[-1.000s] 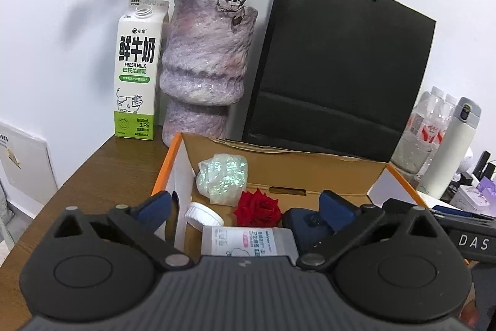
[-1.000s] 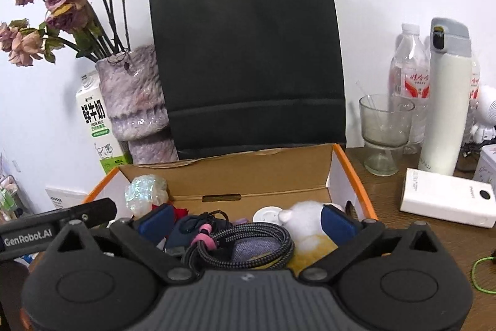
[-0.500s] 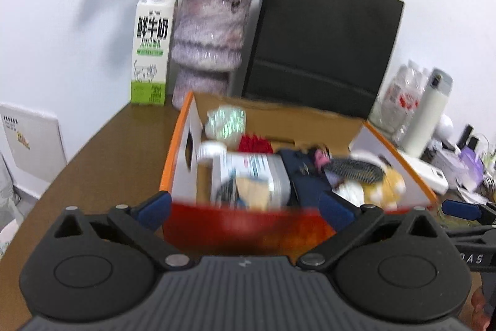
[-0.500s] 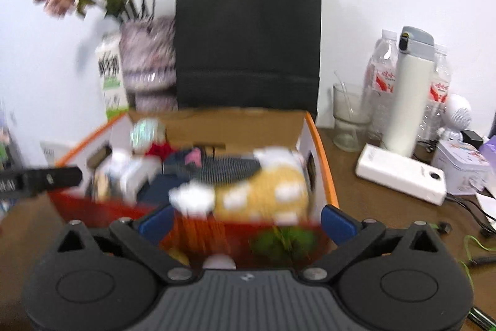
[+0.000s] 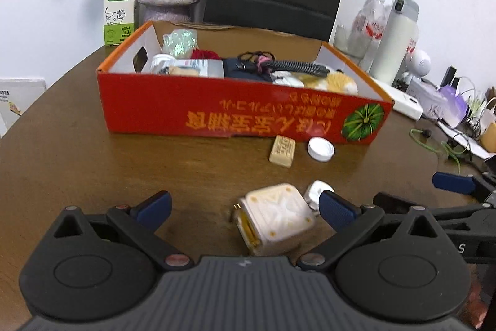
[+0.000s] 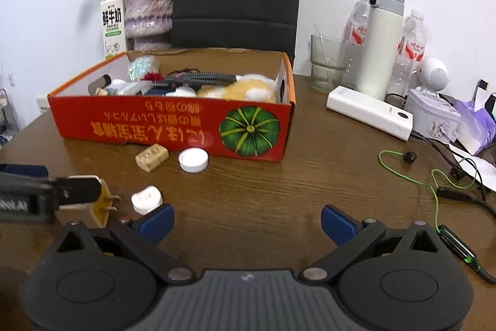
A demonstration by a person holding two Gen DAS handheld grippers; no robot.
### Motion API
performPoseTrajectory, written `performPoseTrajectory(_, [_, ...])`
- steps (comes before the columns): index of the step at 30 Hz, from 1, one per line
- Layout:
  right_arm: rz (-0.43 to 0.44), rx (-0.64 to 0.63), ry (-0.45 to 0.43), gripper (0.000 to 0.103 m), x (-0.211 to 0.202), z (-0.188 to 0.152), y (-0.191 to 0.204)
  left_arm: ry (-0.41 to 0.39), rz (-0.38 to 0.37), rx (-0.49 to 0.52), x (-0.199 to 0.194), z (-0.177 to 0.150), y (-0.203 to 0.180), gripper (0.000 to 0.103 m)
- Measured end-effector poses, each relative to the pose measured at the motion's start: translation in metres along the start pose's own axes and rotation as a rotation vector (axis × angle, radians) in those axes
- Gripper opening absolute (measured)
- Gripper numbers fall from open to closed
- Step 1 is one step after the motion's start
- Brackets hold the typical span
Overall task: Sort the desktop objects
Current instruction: 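Grasp the beige cube adapter with the left tool while the right tool grasps the white earbud case, then carry the cube adapter into the box with the left tool while the right tool drops the earbud case in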
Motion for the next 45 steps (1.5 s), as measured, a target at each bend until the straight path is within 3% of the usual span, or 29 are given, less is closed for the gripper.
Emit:
performPoseTrajectory(2, [-0.001, 0.006, 0.002, 0.101, 0.001, -0.001, -0.001, -0.001, 0.026, -0.005, 0.002, -0.003, -0.001, 0.100])
performPoseTrajectory(6, [0.008, 0.013, -0.002, 0.101, 0.002, -0.002, 0.001, -0.014, 0.006, -0.030, 0.004, -0.004, -0.003, 0.082])
performPoseTrajectory(8, [0.010, 0.018, -0.008, 0.101, 0.003, -0.002, 0.002, -0.029, -0.031, -0.026, 0.002, -0.004, -0.006, 0.061])
performPoseTrajectory(17, [0.066, 0.042, -0.034, 0.101, 0.001, -0.001, 0.012, -0.060, -0.044, -0.062, -0.010, -0.006, 0.008, 0.060])
performPoseTrajectory(21, [0.111, -0.004, -0.036, 0.090, 0.001, -0.001, 0.034, -0.080, -0.044, -0.097, -0.017, -0.003, 0.024, 0.060])
performPoseTrajectory(25, [0.132, -0.012, -0.031, 0.087, 0.003, 0.003, 0.054, -0.100, -0.040, -0.109, -0.024, -0.001, 0.034, 0.060])
performPoseTrajectory(28, [0.136, -0.017, -0.029, 0.078, 0.004, 0.005, 0.065, -0.097, -0.037, -0.105, -0.026, -0.001, 0.042, 0.060])
performPoseTrajectory(30, [0.132, -0.028, -0.021, 0.064, 0.006, 0.005, 0.071, -0.087, -0.039, -0.109, -0.024, -0.002, 0.044, 0.061])
performPoseTrajectory(34, [0.135, -0.046, -0.024, 0.052, 0.007, 0.005, 0.077, -0.082, -0.064, -0.110, -0.025, -0.002, 0.044, 0.061])
performPoseTrajectory(38, [0.153, -0.052, -0.031, 0.029, 0.004, 0.005, 0.079, -0.068, -0.057, -0.097, -0.023, -0.004, 0.041, 0.062])
performPoseTrajectory(45, [0.132, -0.045, -0.036, 0.026, 0.002, 0.004, 0.076, -0.051, -0.043, -0.091, -0.020, -0.008, 0.039, 0.063])
Point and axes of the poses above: each gripper's, at about its wrist camera, not at the fingertips, and x roughly the way its jaws point, y to its left, z to its top, the point moved 7 cm from there along x, roughly the way its jaws point, and after that the axes turned 15 degrees about -z, right-handed, at the moved point
